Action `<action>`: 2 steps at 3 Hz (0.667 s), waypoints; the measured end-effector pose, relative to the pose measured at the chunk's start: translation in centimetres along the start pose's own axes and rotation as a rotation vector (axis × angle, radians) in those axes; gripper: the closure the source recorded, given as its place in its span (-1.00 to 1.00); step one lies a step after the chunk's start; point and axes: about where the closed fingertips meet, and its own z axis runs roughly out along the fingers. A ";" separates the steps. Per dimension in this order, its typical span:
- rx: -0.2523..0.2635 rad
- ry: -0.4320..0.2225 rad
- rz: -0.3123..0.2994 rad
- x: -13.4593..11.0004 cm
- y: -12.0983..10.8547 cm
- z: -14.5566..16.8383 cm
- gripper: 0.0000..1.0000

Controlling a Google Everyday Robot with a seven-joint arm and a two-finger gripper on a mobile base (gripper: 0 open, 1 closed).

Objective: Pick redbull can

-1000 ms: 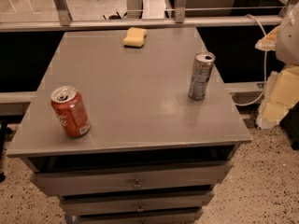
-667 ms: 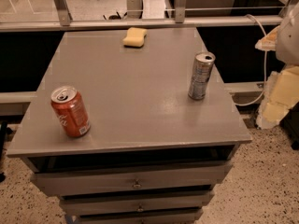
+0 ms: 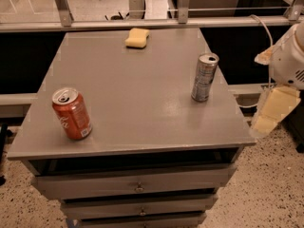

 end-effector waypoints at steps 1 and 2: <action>0.022 -0.102 0.075 0.2 -2.0 3.4 -1.00; 0.015 -0.250 0.167 -0.6 -4.1 6.0 -1.00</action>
Offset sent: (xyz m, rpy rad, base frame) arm 0.0976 0.0071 -0.0597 0.5227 -0.0945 -0.1526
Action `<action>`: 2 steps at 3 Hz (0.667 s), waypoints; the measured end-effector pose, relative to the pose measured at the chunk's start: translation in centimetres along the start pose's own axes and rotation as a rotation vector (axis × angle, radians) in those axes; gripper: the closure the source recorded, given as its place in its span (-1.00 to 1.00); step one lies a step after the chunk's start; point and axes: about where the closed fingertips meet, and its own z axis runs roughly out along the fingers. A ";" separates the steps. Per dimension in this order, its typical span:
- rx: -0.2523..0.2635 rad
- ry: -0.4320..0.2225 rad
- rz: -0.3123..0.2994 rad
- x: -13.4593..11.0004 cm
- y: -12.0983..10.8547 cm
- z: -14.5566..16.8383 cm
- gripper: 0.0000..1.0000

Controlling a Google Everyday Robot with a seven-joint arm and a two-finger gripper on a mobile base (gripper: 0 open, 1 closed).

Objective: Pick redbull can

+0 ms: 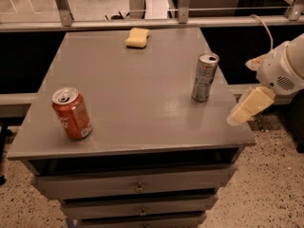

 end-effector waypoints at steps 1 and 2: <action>-0.019 -0.178 0.084 -1.4 -1.8 2.4 -1.00; -0.031 -0.329 0.111 -3.6 -3.2 4.0 -1.00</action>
Offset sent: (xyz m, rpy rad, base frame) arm 0.0862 0.0469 -0.0032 0.5209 -0.1568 0.0189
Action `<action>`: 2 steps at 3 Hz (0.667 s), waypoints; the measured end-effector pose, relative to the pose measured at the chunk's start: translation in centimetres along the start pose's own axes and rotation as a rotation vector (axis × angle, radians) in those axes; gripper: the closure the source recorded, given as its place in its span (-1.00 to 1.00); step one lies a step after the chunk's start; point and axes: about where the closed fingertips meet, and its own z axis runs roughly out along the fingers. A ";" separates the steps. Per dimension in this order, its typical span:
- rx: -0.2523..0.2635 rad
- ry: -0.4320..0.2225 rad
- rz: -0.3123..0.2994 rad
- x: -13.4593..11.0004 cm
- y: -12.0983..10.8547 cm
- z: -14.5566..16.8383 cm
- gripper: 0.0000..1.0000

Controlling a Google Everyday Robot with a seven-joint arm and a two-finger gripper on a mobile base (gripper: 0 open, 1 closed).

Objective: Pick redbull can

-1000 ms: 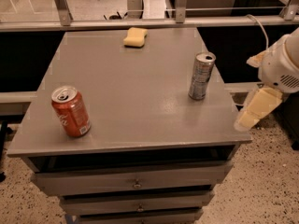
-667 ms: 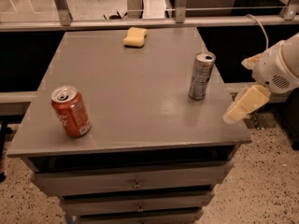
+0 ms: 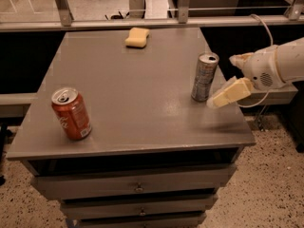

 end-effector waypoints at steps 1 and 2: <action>-0.013 -0.130 0.008 -1.9 -0.6 1.8 -1.00; -0.029 -0.215 0.025 -3.2 -0.4 3.1 -0.67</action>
Offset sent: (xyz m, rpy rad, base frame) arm 0.0361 0.0509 0.0076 0.3067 -0.1091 0.0394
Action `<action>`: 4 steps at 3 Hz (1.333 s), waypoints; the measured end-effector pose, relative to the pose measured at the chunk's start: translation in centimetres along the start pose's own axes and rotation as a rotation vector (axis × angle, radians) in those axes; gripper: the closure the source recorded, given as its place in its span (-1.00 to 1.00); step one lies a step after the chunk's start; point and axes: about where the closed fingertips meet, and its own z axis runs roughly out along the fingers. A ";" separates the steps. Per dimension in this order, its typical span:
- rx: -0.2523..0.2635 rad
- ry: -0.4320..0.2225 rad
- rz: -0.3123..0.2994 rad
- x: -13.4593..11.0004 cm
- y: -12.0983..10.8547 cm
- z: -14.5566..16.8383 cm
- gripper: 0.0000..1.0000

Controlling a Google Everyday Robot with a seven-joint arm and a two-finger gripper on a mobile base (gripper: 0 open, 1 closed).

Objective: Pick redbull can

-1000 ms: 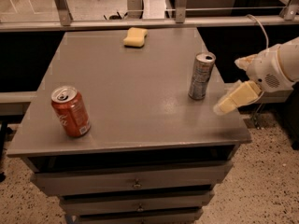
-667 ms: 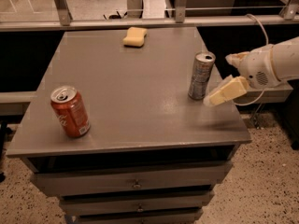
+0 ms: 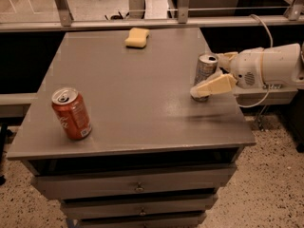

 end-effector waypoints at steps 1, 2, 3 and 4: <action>-0.007 -0.040 0.024 -0.2 0.1 0.8 -0.20; -0.008 -0.063 0.034 -0.4 0.1 0.8 0.25; -0.015 -0.117 0.037 -2.2 -0.2 -0.3 0.73; -0.001 -0.152 0.001 -5.1 -0.9 -2.4 1.00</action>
Offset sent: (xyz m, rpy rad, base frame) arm 0.0059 0.0033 0.0031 0.1028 -0.0101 -0.0159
